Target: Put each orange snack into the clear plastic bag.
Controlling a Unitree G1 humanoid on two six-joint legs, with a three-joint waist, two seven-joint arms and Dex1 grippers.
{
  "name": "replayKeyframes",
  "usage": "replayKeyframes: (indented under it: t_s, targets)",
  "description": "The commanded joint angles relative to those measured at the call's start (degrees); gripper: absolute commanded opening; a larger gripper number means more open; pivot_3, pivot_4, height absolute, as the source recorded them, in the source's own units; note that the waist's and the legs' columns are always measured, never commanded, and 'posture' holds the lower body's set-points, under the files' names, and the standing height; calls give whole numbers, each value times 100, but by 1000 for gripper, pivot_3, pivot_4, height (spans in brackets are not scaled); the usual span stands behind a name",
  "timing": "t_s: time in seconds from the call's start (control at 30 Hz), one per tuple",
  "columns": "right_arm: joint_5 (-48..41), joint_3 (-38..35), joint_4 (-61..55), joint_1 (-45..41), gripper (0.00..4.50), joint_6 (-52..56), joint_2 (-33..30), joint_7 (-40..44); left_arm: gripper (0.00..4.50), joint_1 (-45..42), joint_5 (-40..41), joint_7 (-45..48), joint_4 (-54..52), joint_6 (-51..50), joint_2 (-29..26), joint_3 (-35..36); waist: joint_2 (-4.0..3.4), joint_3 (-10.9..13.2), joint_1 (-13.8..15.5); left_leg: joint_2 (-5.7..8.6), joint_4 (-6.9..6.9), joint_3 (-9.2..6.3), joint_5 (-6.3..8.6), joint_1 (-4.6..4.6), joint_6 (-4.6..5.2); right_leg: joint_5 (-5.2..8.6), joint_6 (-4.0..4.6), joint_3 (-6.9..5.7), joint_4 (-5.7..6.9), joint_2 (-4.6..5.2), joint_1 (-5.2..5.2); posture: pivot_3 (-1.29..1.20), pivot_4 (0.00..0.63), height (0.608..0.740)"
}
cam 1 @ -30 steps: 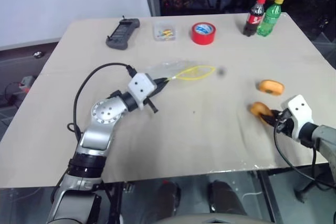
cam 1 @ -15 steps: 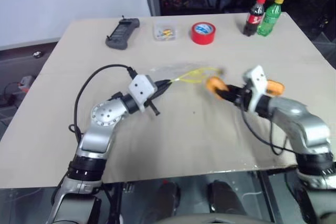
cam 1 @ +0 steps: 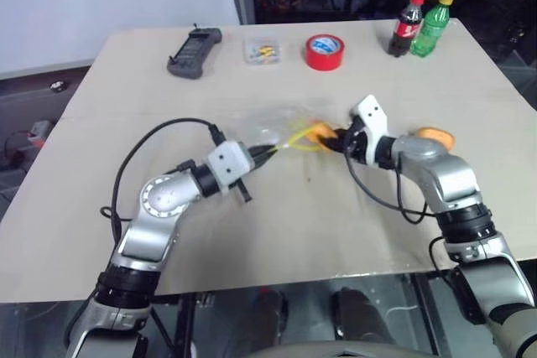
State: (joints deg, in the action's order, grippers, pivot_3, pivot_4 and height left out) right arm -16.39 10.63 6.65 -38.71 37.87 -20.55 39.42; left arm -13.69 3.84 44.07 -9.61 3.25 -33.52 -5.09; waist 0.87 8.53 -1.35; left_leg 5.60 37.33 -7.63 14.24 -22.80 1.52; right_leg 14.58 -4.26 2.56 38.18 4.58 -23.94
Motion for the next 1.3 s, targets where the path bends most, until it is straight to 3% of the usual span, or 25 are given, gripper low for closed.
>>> replayKeyframes:
  t_s: [0.03, 0.17, 0.4, 0.43, 0.5, 0.67, 0.83, 1.0, 1.3]
  targets:
    - [80, -73, 328, -292, 1196, -225, 312, -144, 0, 81, -40, 38, -205, 244, -76, 23, -1, 1, -12, 0, 0, 0, 0, 0, 0, 0, 0, 0, 0, 0, 0, 0, 150, 740]
    - [243, -400, 1248, -569, 1196, -712, 1012, -929, 0, 148, -16, 46, -237, 243, -69, 30, -1, 0, -68, 0, 0, -1, 0, 0, 0, 0, 0, -1, 1, -1, 0, 0, 150, 740]
    - [1698, 259, 2797, -842, 1196, -3187, 1107, -1558, 0, 158, 69, -175, -306, -2, 79, 144, -3, 1, -107, 6, 0, 0, -1, 1, -1, 0, 0, -1, 2, -2, -6, 0, 150, 740]
    - [1696, 215, 2842, -839, 1764, -3309, 1141, -1524, 0, 149, 69, -211, -310, -58, 97, 157, -3, 1, -110, 4, -1, 1, -1, 0, -1, 0, 0, 0, 4, -3, -6, 0, 150, 740]
    - [1464, 122, 2318, -659, 2169, -3213, 1133, -1176, 0, 87, 17, -370, -269, -251, 158, 190, -3, 1, -123, 3, -2, 0, -1, 0, -1, 0, 0, 1, 5, -4, -6, 0, 150, 740]
    - [733, -49, 496, -3, 2169, -2383, 709, -196, 0, -93, -78, -705, -161, -556, 292, 241, -3, 1, -91, 2, -1, -1, -1, -1, -1, 0, 0, 2, 7, -5, -6, 0, 150, 740]
    - [118, -466, -1064, 583, 2169, -1432, 108, 57, 0, -261, -96, -827, -72, -628, 347, 235, -4, 1, -63, 5, 3, -5, 0, -2, 0, 0, 0, -2, 4, -1, -1, 0, 150, 740]
    - [621, -288, -637, 468, 2169, -1485, 186, -456, 0, -266, 243, -558, -198, -514, 490, 143, -5, 0, -110, 0, 1, 1, 0, 7, 0, 0, 0, 4, 10, -2, 0, 0, 150, 740]
    - [935, -169, 763, -219, 2169, -1915, 633, -459, 0, -46, 292, -126, -377, -341, 248, 50, -6, 1, -76, 4, 1, 6, 0, 2, -1, 0, 0, 7, 11, -2, -6, 0, 150, 740]
